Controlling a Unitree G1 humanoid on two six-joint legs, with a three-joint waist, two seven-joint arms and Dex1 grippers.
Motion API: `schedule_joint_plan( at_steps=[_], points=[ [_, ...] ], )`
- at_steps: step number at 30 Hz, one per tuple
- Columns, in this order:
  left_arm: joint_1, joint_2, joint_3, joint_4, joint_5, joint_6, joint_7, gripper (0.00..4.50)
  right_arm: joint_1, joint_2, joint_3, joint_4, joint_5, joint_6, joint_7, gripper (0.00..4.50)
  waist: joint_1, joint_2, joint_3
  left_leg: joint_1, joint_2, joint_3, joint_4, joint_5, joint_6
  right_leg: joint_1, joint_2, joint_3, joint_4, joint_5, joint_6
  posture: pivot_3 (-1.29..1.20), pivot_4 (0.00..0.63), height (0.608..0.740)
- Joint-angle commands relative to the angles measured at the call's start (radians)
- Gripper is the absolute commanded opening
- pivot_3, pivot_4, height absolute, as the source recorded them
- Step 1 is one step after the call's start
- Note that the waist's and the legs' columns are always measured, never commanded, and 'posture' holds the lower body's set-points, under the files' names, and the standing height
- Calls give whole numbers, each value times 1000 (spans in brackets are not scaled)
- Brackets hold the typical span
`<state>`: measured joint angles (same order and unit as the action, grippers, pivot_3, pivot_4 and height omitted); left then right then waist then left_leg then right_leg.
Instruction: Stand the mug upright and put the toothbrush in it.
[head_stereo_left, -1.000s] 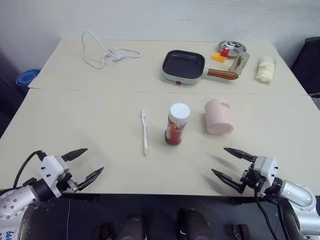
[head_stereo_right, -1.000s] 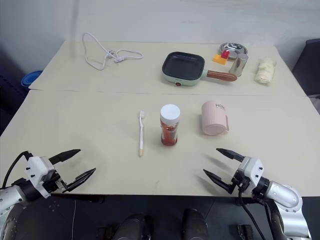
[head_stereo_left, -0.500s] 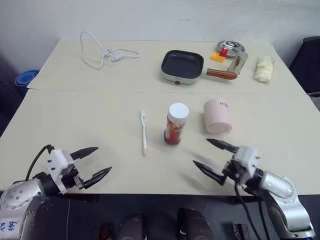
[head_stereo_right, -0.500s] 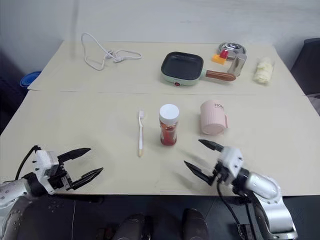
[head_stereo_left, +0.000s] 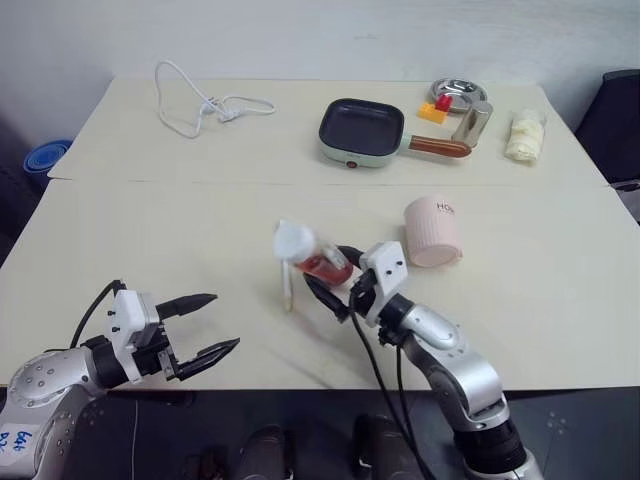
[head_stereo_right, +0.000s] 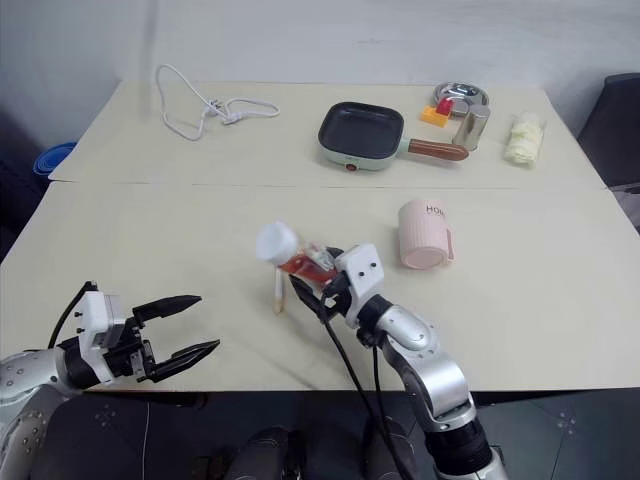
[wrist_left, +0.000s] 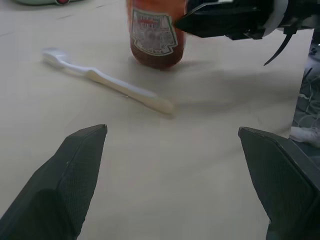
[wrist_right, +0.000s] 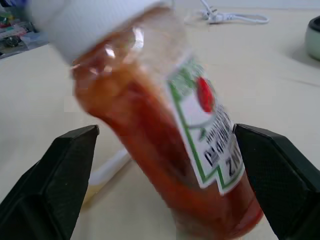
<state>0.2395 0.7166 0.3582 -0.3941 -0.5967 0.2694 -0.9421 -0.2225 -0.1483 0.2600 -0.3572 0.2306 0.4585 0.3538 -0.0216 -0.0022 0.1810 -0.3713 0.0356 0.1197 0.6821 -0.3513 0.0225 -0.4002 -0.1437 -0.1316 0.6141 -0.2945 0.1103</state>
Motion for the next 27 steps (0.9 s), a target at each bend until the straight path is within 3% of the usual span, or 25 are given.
schedule_joint_plan(
  at_steps=[1, 5, 12, 20, 25, 27],
  points=[
    [-1, 11, 25, -41, -19, 2, -4, 4453, -36, 28, 0, 64, -69, -8, -74, 4500, -6, 0, 0, 0, -1, 0, 0, 0, 0, 0, 0, 0, 0, 0, 0, 0, 150, 740],
    [-13, -5, 18, -35, -9, -6, 12, 4500, -85, 42, 6, 160, -114, -78, -80, 3964, -9, 0, 0, -1, -1, 0, 0, 1, -1, -2, 0, 0, 2, 0, -1, 0, 150, 740],
    [-20, -65, -7, -27, 19, -29, 57, 4500, -167, 19, -17, 307, -133, -208, -3, 3964, -11, -1, 0, -3, -1, 4, 0, 2, -1, -8, 0, 3, 6, -1, -1, 0, 150, 740],
    [-22, -105, -31, -16, 39, -67, 68, 4500, -150, 17, -85, 283, -39, -298, 107, 2216, -10, -1, 0, -3, -1, 4, 0, 2, -1, -9, 0, 4, 6, -1, -1, 0, 150, 740],
    [-65, -119, -56, -7, 30, -77, 56, 4500, -124, -72, -231, 90, 161, -240, 212, 2138, -5, -1, 0, -4, -1, 3, 0, 3, 0, -9, -1, 4, 6, -1, -1, 0, 150, 740],
    [-98, -124, -80, -4, 33, -86, 50, 4500, -115, -231, -420, 40, 249, -171, 245, 2138, 2, 0, 0, -5, -2, 3, 0, 3, 0, -9, -2, 3, 6, 0, 0, 0, 150, 740]
  ],
)
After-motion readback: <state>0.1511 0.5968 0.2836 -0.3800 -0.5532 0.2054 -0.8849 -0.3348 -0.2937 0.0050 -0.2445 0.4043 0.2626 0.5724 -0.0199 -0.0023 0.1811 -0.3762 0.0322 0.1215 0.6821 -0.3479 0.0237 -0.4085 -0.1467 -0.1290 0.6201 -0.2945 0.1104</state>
